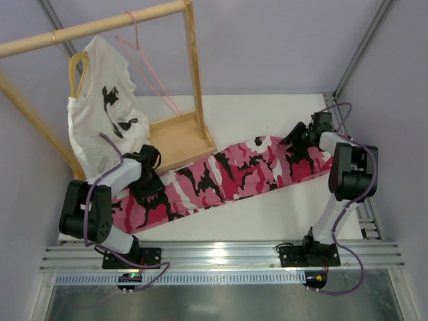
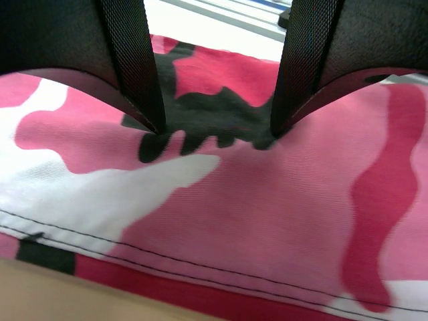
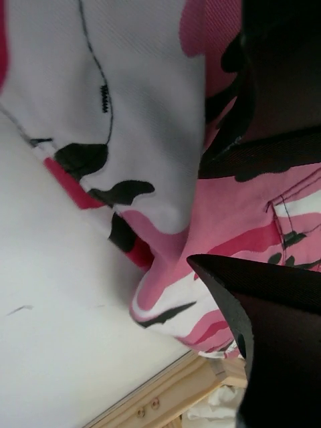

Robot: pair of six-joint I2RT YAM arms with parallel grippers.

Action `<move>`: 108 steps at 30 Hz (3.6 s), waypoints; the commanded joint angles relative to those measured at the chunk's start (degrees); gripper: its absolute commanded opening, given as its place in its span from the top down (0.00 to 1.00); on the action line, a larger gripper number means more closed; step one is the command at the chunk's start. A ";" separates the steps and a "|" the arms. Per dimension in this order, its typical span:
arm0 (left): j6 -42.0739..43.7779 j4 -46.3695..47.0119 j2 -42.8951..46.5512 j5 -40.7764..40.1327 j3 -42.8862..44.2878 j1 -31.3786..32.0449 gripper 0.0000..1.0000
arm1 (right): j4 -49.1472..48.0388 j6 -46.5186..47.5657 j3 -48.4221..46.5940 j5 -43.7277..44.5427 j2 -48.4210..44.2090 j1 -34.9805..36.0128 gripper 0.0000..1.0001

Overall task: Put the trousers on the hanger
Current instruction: Fold the trousers

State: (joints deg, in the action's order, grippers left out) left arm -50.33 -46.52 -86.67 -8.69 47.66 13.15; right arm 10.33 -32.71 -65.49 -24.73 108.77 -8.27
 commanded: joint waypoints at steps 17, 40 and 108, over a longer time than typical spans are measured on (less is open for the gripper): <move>2.69 6.79 5.55 8.16 1.21 6.45 0.34 | 32.58 8.96 -60.73 22.72 23.51 -8.95 0.40; 2.43 12.24 -2.18 9.31 -4.94 6.45 0.36 | 32.54 21.55 -60.87 20.77 29.03 -9.30 0.59; 0.93 9.96 -2.01 3.59 -7.76 6.45 0.35 | 33.69 14.16 -64.66 34.32 29.22 -9.75 0.96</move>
State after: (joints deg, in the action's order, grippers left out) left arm -49.32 -35.99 -84.38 -0.67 44.05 19.51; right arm 42.11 -18.09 -123.81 9.37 137.36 -17.58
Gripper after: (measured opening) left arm 0.644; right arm 0.038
